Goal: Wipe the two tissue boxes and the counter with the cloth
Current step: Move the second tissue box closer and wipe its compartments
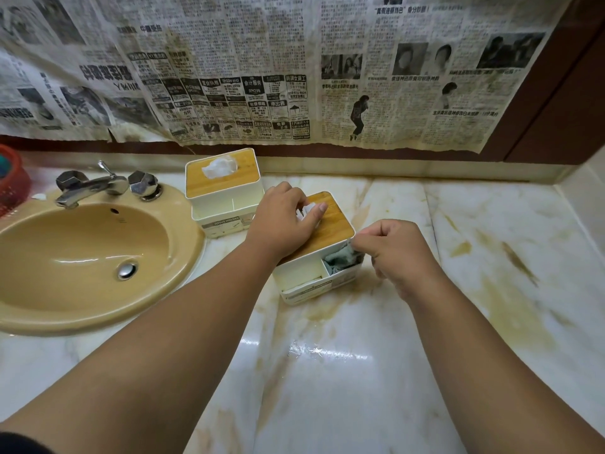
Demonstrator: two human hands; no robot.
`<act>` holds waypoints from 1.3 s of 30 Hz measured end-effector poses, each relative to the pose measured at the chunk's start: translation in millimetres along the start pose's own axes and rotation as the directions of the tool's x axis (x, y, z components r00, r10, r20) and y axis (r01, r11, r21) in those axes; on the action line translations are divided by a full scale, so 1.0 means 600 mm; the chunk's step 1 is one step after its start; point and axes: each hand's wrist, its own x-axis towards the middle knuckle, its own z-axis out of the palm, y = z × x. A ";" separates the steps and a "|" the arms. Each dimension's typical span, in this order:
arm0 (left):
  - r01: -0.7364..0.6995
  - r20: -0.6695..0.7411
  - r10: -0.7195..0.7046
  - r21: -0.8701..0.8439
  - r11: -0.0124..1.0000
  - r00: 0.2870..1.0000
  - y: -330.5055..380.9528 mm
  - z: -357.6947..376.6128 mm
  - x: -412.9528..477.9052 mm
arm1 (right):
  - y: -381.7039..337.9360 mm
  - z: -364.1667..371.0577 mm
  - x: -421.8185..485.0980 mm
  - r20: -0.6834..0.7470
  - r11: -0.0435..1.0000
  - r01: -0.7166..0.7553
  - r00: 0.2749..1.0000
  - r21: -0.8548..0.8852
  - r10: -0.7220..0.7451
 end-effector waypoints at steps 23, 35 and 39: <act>-0.026 0.001 0.026 0.056 0.998 1.000 0.005 -0.004 -0.003 | 0.026 0.028 -0.013 0.021 0.725 0.259 0.947 -0.639 -0.319; -0.026 0.010 0.025 0.060 0.998 1.000 0.005 -0.004 -0.002 | 0.023 -0.038 0.002 -0.113 0.880 0.203 0.955 -0.429 -0.275; -0.029 0.004 0.028 0.064 0.998 1.000 0.005 -0.003 -0.002 | 0.064 -0.001 -0.012 -0.014 0.861 0.177 0.978 -0.478 -0.209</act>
